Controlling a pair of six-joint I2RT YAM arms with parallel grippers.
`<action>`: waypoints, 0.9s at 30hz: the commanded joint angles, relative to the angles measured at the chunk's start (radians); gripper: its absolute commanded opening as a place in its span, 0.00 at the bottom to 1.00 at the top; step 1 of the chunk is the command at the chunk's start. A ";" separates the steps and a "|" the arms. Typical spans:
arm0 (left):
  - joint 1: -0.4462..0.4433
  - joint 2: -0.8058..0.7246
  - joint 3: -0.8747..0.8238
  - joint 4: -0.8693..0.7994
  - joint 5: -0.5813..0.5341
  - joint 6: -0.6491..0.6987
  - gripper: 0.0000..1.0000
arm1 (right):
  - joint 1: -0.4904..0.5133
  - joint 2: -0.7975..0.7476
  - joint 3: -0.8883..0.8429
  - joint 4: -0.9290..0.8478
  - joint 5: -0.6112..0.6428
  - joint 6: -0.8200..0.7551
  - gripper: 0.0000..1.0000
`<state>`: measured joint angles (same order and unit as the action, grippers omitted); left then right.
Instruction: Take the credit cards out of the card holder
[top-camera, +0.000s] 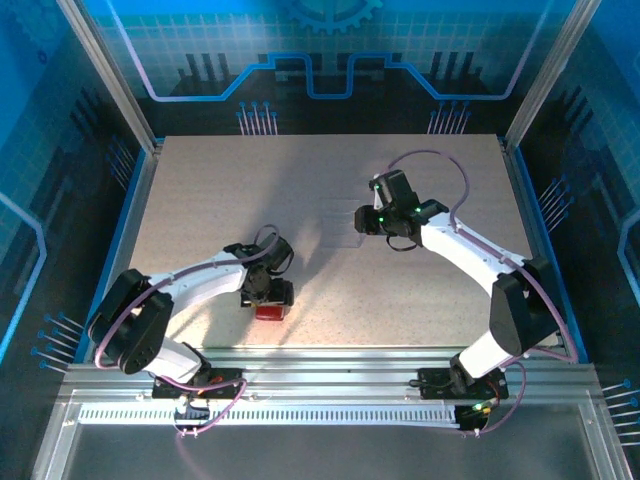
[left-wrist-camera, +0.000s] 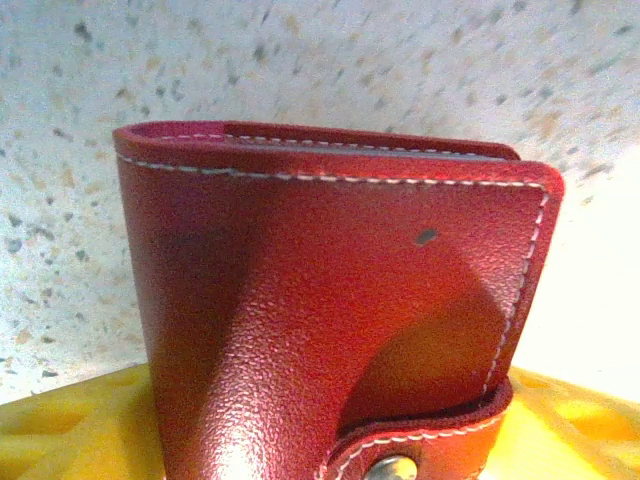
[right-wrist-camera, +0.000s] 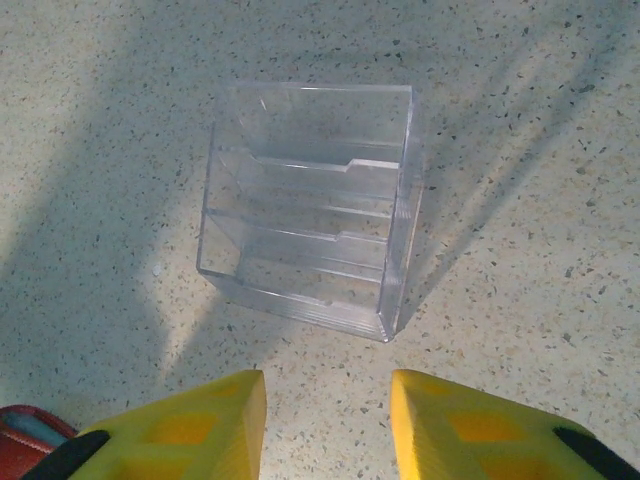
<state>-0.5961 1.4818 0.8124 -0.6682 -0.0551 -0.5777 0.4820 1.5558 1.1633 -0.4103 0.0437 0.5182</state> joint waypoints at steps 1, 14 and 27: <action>-0.028 0.030 0.077 0.008 0.020 -0.033 0.75 | -0.010 -0.040 0.026 -0.028 -0.004 -0.021 0.39; -0.171 0.265 0.272 0.051 -0.048 -0.231 0.76 | -0.019 -0.058 0.023 -0.056 -0.027 -0.048 0.41; -0.181 0.300 0.296 0.091 -0.062 -0.271 0.89 | -0.021 -0.103 -0.024 -0.068 -0.048 -0.022 0.42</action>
<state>-0.7700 1.7691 1.0767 -0.5858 -0.1017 -0.8371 0.4690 1.4792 1.1564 -0.4541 0.0158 0.4862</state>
